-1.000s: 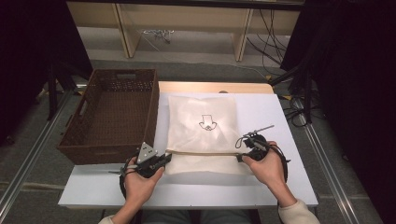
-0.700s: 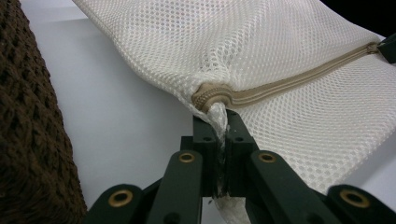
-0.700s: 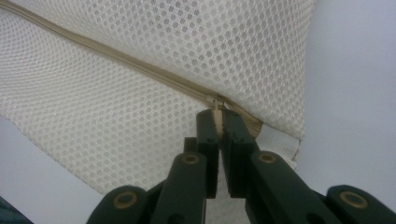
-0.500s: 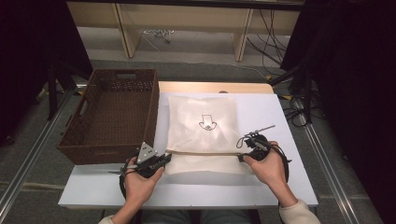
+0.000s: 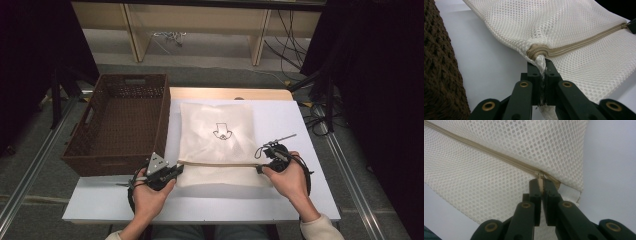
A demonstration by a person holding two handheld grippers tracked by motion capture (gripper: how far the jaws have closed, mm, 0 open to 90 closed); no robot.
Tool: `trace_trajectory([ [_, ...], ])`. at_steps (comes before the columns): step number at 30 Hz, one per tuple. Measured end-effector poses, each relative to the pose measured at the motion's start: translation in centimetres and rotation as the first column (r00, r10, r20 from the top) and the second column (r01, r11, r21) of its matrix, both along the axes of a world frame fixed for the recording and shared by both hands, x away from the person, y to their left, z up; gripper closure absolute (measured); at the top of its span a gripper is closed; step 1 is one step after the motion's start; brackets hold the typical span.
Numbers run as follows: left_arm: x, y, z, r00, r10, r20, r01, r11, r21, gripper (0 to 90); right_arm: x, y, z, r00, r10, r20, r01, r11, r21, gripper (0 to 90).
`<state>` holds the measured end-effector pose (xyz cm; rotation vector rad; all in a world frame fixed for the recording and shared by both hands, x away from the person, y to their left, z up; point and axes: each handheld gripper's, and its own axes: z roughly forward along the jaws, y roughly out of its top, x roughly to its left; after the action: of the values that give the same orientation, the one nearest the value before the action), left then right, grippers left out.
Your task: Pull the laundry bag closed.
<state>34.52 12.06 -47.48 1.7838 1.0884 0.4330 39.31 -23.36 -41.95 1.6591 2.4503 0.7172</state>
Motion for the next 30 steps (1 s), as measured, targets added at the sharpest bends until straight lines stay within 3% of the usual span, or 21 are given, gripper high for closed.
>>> trace_trajectory([
  [15, 0.0, 0.1, 0.0, 1.0, -0.001, 0.005, 0.001, 1.0, 0.007, 86.0, 0.2, -0.7, -0.1, 0.9997, 0.019, 0.012, -0.019, 1.0, -0.016, 87.9],
  [18, 0.0, 0.0, 0.0, 1.0, 0.002, -0.002, -0.002, 1.0, 0.0, 85.9, 0.1, -0.8, 0.0, 0.9997, -0.014, -0.019, 0.014, 1.0, -0.014, 87.9],
  [19, 0.0, 0.0, 0.0, 1.0, 0.002, -0.001, -0.002, 1.0, 0.001, 85.9, 0.2, -1.0, -0.1, 1.0, 0.0, 0.005, 0.0, 1.0, -0.021, 87.9],
  [25, 0.1, 0.1, 0.0, 1.0, -0.005, 0.003, 0.005, 1.0, 0.003, 85.9, 0.2, -1.1, -0.2, 1.0, 0.005, 0.003, -0.005, 1.0, -0.016, 87.9],
  [28, 0.1, 0.2, -0.1, 1.0, 0.002, 0.002, -0.002, 0.9999, 0.012, 85.9, 0.2, -1.3, -0.2, 0.9999, -0.012, -0.006, 0.012, 1.0, -0.028, 87.9],
  [30, 0.1, 0.3, -0.1, 1.0, 0.002, -0.002, -0.002, 1.0, 0.002, 85.9, 0.2, -1.6, -0.1, 0.9982, -0.044, -0.04, 0.044, 0.999, -0.008, 87.9],
])
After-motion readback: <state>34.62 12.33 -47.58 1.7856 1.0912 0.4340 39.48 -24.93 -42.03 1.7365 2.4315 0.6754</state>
